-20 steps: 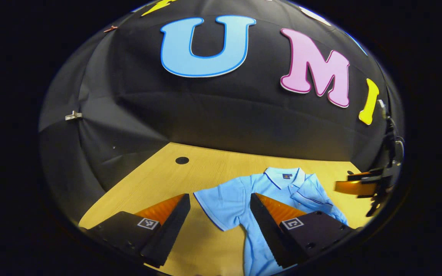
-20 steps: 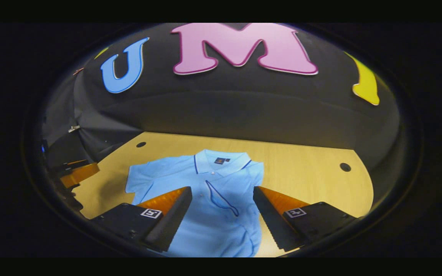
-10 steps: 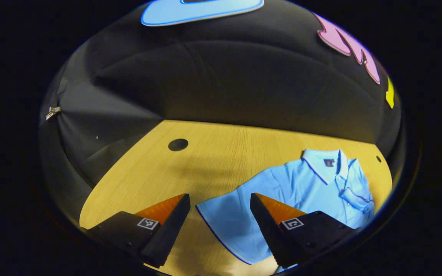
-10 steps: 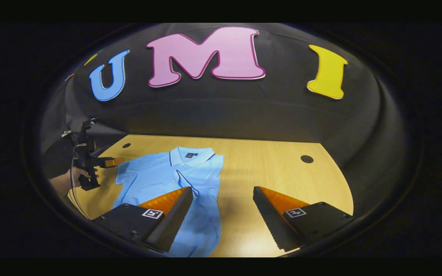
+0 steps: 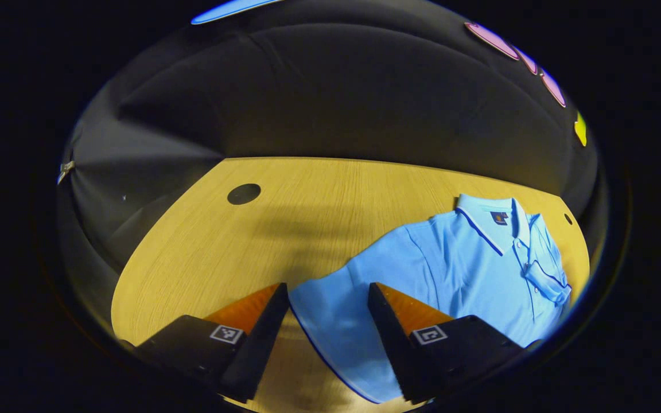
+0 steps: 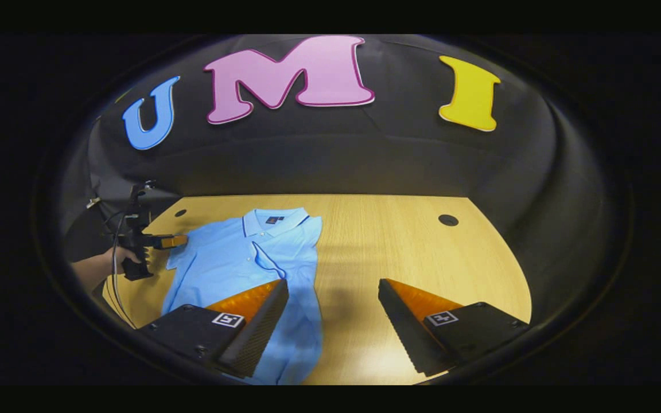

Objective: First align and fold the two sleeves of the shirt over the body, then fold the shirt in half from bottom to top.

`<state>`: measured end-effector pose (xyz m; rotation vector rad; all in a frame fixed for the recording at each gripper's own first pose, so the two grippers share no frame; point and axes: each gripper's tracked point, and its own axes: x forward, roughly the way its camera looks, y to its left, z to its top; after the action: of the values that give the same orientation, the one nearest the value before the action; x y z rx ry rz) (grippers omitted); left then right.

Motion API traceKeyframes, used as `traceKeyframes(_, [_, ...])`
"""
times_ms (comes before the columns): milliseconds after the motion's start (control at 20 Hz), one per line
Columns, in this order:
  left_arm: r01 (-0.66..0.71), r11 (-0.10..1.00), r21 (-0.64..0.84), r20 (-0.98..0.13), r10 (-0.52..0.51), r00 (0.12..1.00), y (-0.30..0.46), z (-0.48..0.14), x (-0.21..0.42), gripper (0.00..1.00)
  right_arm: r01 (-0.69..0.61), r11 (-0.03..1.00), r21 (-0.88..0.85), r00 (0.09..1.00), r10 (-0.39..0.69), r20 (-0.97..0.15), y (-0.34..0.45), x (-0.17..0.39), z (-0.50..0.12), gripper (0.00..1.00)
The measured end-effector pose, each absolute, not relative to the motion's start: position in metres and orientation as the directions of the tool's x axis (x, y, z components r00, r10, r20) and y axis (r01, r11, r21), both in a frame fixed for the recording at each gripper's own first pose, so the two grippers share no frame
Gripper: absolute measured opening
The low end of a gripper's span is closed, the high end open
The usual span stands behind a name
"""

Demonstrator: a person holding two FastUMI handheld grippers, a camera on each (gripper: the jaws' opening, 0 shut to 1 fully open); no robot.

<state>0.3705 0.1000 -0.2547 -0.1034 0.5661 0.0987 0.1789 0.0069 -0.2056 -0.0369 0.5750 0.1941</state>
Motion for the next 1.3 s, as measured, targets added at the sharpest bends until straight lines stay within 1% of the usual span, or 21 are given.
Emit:
traceKeyframes(150, [-0.087,0.992,-0.089,-0.522,0.028,0.853,0.089,-0.250,0.376,0.42,-0.188,0.981,0.045,0.816,0.181,-0.548,0.009,0.175,-0.210,0.99])
traceKeyframes(250, [-0.095,0.990,-0.102,-0.510,0.030,0.859,0.086,-0.247,0.379,0.09,-0.186,0.982,0.043,0.817,0.179,-0.549,0.006,0.172,-0.213,0.99])
traceKeyframes(300, [-0.098,0.991,-0.095,-0.510,0.036,0.859,0.087,-0.248,0.379,0.10,-0.184,0.982,0.043,0.815,0.177,-0.551,0.004,0.170,-0.214,0.99])
traceKeyframes(350, [-0.100,0.990,-0.096,-0.509,0.037,0.860,0.086,-0.247,0.380,0.07,-0.180,0.983,0.048,0.813,0.176,-0.554,0.003,0.168,-0.215,0.99])
traceKeyframes(450, [-0.113,0.989,-0.096,-0.519,0.046,0.853,0.083,-0.246,0.379,0.07,-0.166,0.984,0.062,0.813,0.172,-0.557,-0.002,0.163,-0.217,0.99])
traceKeyframes(500, [-0.128,0.988,-0.090,-0.523,0.062,0.850,0.083,-0.243,0.378,0.02,-0.159,0.985,0.067,0.814,0.169,-0.556,-0.005,0.161,-0.216,0.99])
traceKeyframes(550, [-0.137,0.986,-0.092,-0.517,0.070,0.853,0.080,-0.237,0.379,0.06,-0.153,0.986,0.068,0.816,0.165,-0.554,-0.009,0.159,-0.215,0.99])
traceKeyframes(650, [-0.121,0.987,-0.109,-0.499,0.051,0.865,0.058,-0.224,0.381,0.06,-0.147,0.987,0.059,0.823,0.155,-0.546,-0.014,0.155,-0.212,0.98])
traceKeyframes(700, [-0.101,0.988,-0.121,-0.504,0.027,0.863,0.042,-0.218,0.380,0.06,-0.143,0.988,0.051,0.829,0.148,-0.540,-0.018,0.154,-0.209,0.98])
traceKeyframes(800, [-0.052,0.989,-0.138,-0.476,-0.021,0.879,0.005,-0.199,0.378,0.06,-0.128,0.991,0.049,0.839,0.135,-0.526,-0.021,0.152,-0.205,0.99])
traceKeyframes(950, [0.057,0.977,-0.203,-0.439,-0.143,0.887,-0.067,-0.176,0.369,0.06,-0.125,0.990,0.067,0.837,0.141,-0.529,-0.015,0.141,-0.205,0.99])
traceKeyframes(1100, [0.147,0.928,-0.341,-0.428,-0.293,0.855,-0.135,-0.168,0.349,0.06,-0.129,0.990,0.061,0.841,0.142,-0.523,-0.012,0.132,-0.201,0.99])
traceKeyframes(1200, [0.180,0.911,-0.372,-0.413,-0.336,0.846,-0.148,-0.158,0.331,0.43,-0.133,0.989,0.061,0.839,0.145,-0.524,-0.008,0.124,-0.202,0.99])
traceKeyframes(1300, [0.187,0.929,-0.320,-0.387,-0.309,0.869,-0.136,-0.152,0.315,0.79,-0.138,0.988,0.064,0.837,0.151,-0.526,-0.001,0.113,-0.203,0.99])
